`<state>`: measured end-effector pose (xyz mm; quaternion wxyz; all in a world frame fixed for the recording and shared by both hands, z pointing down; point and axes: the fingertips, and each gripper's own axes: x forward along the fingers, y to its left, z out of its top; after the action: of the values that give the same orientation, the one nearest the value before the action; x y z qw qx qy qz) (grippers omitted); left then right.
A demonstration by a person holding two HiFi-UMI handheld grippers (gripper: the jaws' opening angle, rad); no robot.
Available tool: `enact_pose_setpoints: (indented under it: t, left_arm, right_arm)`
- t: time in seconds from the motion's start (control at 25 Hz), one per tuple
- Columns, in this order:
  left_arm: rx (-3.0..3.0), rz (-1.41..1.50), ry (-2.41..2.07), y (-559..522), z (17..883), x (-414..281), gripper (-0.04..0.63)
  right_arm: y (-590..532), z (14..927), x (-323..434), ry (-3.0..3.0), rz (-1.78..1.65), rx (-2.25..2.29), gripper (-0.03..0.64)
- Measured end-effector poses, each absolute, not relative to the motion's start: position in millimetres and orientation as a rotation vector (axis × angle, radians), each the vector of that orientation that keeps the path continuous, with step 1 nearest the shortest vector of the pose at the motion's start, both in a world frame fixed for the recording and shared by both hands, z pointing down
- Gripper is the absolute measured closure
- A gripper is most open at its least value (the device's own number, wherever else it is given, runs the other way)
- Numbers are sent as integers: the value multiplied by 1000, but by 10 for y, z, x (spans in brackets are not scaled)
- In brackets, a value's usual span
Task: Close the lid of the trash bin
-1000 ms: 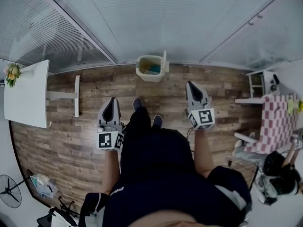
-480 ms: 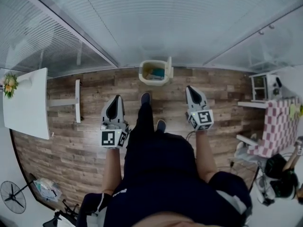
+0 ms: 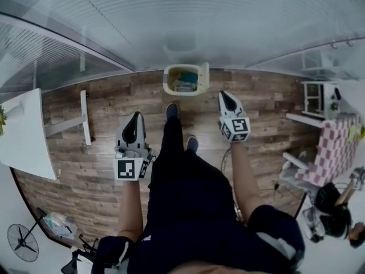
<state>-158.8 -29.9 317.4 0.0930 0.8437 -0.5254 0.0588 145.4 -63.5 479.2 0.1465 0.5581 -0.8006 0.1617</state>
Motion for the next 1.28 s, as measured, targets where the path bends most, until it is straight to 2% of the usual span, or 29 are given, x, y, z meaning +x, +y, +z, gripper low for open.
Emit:
enact_pose_setpoints:
  t: [0.36, 0.8, 1.12, 1.28]
  left_arm:
    - [2533, 229, -1547, -822, 3640, -1699, 589]
    - [2436, 233, -1531, -946, 4372, -1640, 589]
    - [2384, 261, -1470, -929, 4848, -1571, 589]
    - [2331, 166, -1476, -975, 4839, -1588, 589]
  right_arm:
    - [-1074, 5745, 1507, -2188, 571, 1607, 614]
    - [-1261, 6689, 1693, -2098, 645, 1598, 614]
    - [-1345, 7034, 1643, -2092, 679, 1567, 614]
    - [-1404, 7063, 1606, -2110, 702, 1562, 614]
